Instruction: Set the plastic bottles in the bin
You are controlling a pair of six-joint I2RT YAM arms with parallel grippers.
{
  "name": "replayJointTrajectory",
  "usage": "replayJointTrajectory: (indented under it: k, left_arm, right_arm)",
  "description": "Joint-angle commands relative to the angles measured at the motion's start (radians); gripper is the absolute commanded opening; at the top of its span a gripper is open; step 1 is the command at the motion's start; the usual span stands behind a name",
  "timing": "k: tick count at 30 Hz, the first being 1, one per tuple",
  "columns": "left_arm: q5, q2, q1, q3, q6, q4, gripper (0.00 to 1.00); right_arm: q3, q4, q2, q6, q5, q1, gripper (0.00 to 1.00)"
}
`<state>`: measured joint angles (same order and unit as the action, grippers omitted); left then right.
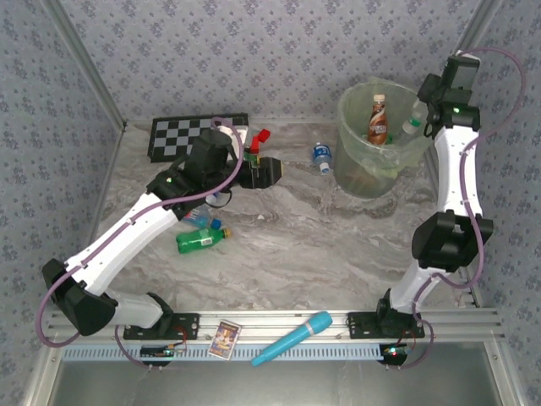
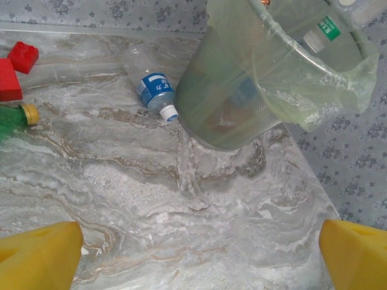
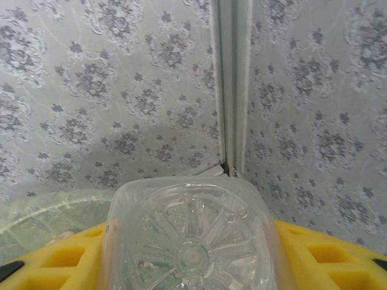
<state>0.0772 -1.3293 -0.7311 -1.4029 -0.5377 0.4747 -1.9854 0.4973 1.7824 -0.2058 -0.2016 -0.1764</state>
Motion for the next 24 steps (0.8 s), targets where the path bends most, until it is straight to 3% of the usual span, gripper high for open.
replayJointTrajectory:
  k: [1,20,22,24]
  left_arm:
    - [-0.027,0.035,0.008,0.013,-0.013,-0.022,1.00]
    - [-0.039,0.100,0.038,0.043,0.003,0.011,1.00]
    - [-0.040,0.105,0.042,0.048,0.001,0.015,1.00]
    - [-0.040,0.108,0.045,0.050,-0.001,0.020,1.00]
  right_arm:
    - [-0.060,-0.014,0.024,0.000,0.005,0.029,0.46]
    - [-0.152,-0.061,0.142,0.148,-0.096,0.089,0.48]
    - [-0.146,-0.049,0.151,0.133,-0.079,0.089,0.53]
    - [-0.143,-0.027,0.151,0.128,-0.069,0.097,0.65]
